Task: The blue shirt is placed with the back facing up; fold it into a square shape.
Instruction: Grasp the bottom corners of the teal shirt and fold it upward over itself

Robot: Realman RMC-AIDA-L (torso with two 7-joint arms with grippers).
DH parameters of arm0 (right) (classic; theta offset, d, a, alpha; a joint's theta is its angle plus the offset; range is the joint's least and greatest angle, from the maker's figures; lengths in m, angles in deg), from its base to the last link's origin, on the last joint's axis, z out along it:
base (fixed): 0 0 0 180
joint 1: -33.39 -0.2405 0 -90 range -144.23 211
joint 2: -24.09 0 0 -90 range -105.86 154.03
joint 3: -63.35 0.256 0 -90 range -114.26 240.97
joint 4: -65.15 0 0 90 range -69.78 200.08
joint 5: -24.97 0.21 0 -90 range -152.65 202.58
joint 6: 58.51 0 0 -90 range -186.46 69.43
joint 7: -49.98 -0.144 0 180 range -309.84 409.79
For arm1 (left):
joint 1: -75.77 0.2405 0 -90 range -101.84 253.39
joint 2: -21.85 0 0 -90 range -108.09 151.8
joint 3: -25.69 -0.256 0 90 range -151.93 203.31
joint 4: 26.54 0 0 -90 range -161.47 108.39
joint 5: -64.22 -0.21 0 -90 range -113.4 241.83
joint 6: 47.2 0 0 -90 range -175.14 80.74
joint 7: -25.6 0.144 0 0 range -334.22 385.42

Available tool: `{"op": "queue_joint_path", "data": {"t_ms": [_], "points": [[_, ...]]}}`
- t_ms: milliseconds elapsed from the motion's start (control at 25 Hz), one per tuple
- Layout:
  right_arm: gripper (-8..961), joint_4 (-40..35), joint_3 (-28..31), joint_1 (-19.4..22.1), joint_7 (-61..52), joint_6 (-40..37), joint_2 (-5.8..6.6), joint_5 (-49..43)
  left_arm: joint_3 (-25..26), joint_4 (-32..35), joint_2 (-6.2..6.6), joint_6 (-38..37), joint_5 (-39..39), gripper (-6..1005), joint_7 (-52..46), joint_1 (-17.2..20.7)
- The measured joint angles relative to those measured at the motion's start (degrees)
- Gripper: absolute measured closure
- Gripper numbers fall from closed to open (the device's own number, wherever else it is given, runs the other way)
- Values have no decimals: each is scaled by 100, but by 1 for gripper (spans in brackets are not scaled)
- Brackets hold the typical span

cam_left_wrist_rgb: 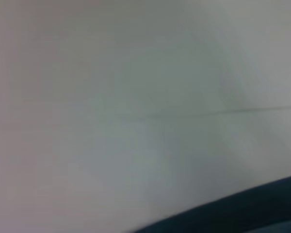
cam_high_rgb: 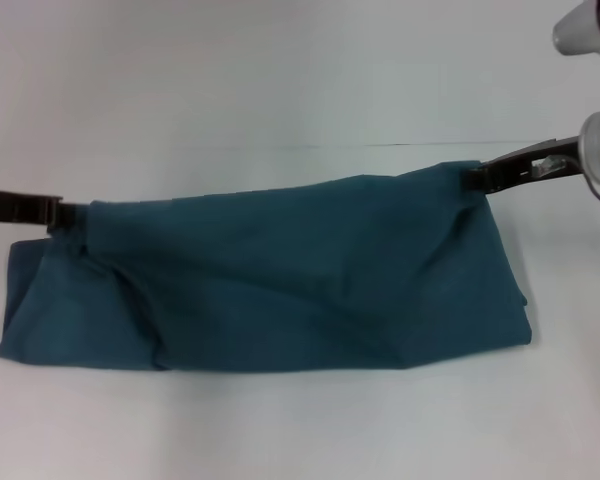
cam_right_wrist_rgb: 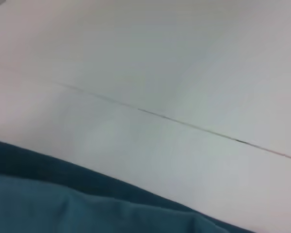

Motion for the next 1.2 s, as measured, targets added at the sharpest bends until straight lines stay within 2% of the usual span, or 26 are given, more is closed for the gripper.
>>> {"op": "queue_joint_path", "data": {"t_ms": [360,640,1120,1200], "points": [[854,590,-144,-80,-26,635,-1,-5,-108,-54,-4,65,-287,880,-171,23],[848,746,-300,-80,-193,981,-1,-54,-183,-171,-7,162,-489,872,-226,2],[838,1018,-394,-156,-212,1323,-9,-44,-268,-257,-89,553,-684,858,-322,14],[836,1117,-403,-169,-217,1464,-10,-34,-249,-179,-125,835,-631,856,-321,79]]}}
